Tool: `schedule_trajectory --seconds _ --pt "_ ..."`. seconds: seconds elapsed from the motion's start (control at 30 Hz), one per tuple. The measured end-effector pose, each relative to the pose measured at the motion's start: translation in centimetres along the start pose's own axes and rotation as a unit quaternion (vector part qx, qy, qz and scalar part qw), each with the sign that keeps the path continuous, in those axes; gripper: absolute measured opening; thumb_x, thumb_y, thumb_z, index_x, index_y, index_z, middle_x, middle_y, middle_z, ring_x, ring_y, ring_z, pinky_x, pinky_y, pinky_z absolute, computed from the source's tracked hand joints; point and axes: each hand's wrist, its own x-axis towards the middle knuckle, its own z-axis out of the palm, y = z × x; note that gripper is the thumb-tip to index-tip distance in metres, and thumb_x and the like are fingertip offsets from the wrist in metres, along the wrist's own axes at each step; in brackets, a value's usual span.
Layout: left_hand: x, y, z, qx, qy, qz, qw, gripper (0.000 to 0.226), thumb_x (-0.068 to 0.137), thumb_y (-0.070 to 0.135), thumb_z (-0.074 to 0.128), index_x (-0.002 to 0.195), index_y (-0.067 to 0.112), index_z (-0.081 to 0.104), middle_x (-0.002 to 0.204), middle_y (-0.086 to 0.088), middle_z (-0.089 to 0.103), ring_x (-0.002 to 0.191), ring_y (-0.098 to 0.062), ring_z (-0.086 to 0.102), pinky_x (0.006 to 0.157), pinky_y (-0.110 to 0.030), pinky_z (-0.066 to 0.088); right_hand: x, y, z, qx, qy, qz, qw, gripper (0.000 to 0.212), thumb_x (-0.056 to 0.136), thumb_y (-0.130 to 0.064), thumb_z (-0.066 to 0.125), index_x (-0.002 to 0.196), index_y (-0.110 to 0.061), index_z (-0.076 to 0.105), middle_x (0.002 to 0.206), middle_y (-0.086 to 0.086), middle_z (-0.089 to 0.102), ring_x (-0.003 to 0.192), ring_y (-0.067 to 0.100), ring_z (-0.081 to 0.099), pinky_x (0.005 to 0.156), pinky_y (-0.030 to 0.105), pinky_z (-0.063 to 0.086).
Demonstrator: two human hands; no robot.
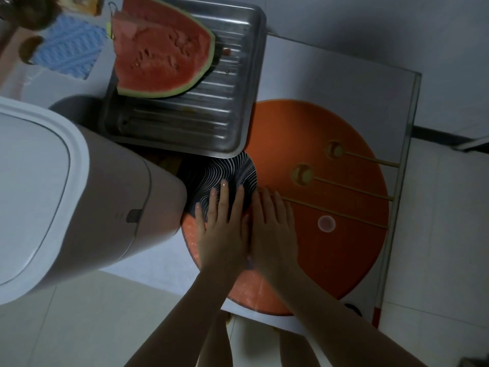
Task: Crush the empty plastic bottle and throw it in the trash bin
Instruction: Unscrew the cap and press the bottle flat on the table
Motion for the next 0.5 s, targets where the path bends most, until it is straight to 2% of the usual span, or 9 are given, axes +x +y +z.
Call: schedule_trajectory --seconds 0.13,0.27,0.4,0.5 --pt "0.4 -0.14 0.17 0.006 -0.01 0.001 1.0 0.055 0.094 0.038 0.024 0.144 0.017 0.022 0.152 -0.014 0.024 0.138 -0.033 0.024 0.109 -0.056 0.019 0.22 -0.44 -0.01 0.014 -0.003 0.017 1.0 0.058 0.089 -0.022 0.058 0.139 -0.004 0.035 0.146 0.02 0.04 0.135 0.042 0.032 0.11 0.051 0.029" --pt "0.96 -0.4 0.3 0.023 -0.029 0.006 0.999 0.065 0.092 0.037 0.045 0.146 0.016 0.015 0.153 -0.015 0.019 0.139 -0.033 0.023 0.109 -0.055 0.02 0.75 -0.46 0.41 0.051 0.015 0.013 0.998 0.053 0.088 -0.02 0.061 0.135 -0.005 0.042 0.141 0.019 0.048 0.133 0.035 0.04 0.108 0.049 0.032" --pt "0.84 -0.36 0.32 0.034 -0.057 0.009 0.998 0.072 0.087 0.037 0.055 0.145 0.015 0.018 0.152 -0.015 0.023 0.136 -0.034 0.029 0.108 -0.057 0.023 0.53 -0.36 0.58 0.044 0.011 0.026 0.999 0.047 0.092 -0.029 0.037 0.134 -0.009 0.044 0.139 0.016 0.05 0.131 0.03 0.044 0.107 0.049 0.035" --pt "1.01 -0.48 0.31 0.032 -0.063 0.007 0.997 0.07 0.088 0.037 0.055 0.145 0.016 0.02 0.152 -0.014 0.023 0.137 -0.033 0.029 0.107 -0.058 0.022 0.73 -0.37 0.52 0.027 -0.018 0.031 0.999 0.05 0.093 -0.033 0.032 0.138 -0.012 0.039 0.144 0.015 0.045 0.134 0.029 0.04 0.107 0.052 0.036"
